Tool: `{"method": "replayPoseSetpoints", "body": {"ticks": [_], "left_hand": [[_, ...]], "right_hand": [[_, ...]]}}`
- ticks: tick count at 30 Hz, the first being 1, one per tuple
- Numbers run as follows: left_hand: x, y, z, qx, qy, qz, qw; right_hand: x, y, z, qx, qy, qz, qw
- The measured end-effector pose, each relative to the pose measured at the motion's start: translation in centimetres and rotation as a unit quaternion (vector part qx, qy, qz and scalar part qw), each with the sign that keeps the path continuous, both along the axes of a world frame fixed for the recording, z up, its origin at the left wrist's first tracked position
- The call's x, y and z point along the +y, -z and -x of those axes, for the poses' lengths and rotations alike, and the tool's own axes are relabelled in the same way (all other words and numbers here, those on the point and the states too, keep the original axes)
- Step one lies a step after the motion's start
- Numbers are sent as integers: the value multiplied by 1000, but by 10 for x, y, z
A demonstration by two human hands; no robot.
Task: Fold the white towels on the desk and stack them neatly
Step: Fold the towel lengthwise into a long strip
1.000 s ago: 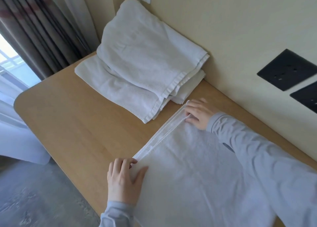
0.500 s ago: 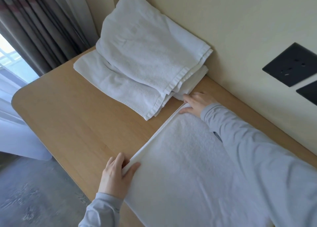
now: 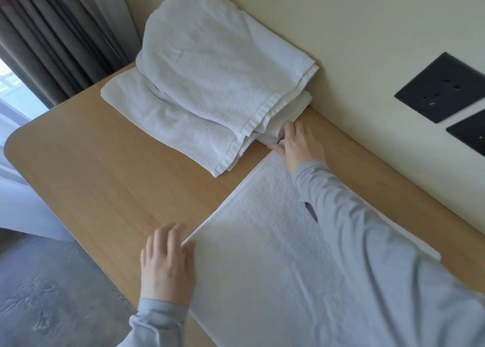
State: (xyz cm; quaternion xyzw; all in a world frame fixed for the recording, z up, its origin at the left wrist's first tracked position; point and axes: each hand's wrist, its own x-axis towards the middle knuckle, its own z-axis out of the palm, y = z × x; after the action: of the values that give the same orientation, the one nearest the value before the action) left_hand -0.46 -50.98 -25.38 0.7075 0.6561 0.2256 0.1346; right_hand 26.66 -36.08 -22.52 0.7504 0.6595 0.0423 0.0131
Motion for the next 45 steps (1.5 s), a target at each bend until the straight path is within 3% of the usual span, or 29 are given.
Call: {"method": "replayPoseSetpoints", "body": {"ticks": [2,4,6,8,12,15,18,20,23,25,27,33,36,38,41,45], "left_hand": [[-7,-8,-29,33,64,-25,997],[-12,-13,-54,52,128,9,990],[-12,-14,-62,78,139,74,984],[-12,-9,-60,106,142,102,979],[-13,2,-57,127,143,104,976],[-11,6,-60,136,139,98,976],[-11,7,-62,149,136,99,974],[-13,7,-63,151,134,101,974],[-11,7,-62,154,132,98,974],[-11,7,-61,159,136,99,973],[-13,8,-60,156,137,99,973],[-13,11,-57,167,135,86,973],[-16,7,-61,166,129,81,974],[-28,-4,-72,143,110,74,981],[-80,-20,-110,97,118,58,987],[-162,-18,-151,89,191,111,971]], "right_hand": [[-32,-1,12,81,-25,-128,988],[-75,6,33,181,-142,-165,959],[-117,19,49,169,-315,-64,932],[-128,28,38,127,-383,43,914],[-85,26,-29,89,-229,79,966],[-65,27,-60,145,-118,84,979],[-67,29,-52,61,-63,81,993],[-86,23,-26,49,-60,44,996],[-148,24,36,130,-199,-4,971],[-194,32,55,122,-288,31,949],[-210,33,27,101,-302,82,944],[-191,18,-134,-15,-67,168,983],[-190,15,-145,-39,-19,180,983],[-200,5,-122,-13,-57,132,990],[-241,0,-76,55,-201,59,976],[-300,15,-51,63,-322,109,938]]}}
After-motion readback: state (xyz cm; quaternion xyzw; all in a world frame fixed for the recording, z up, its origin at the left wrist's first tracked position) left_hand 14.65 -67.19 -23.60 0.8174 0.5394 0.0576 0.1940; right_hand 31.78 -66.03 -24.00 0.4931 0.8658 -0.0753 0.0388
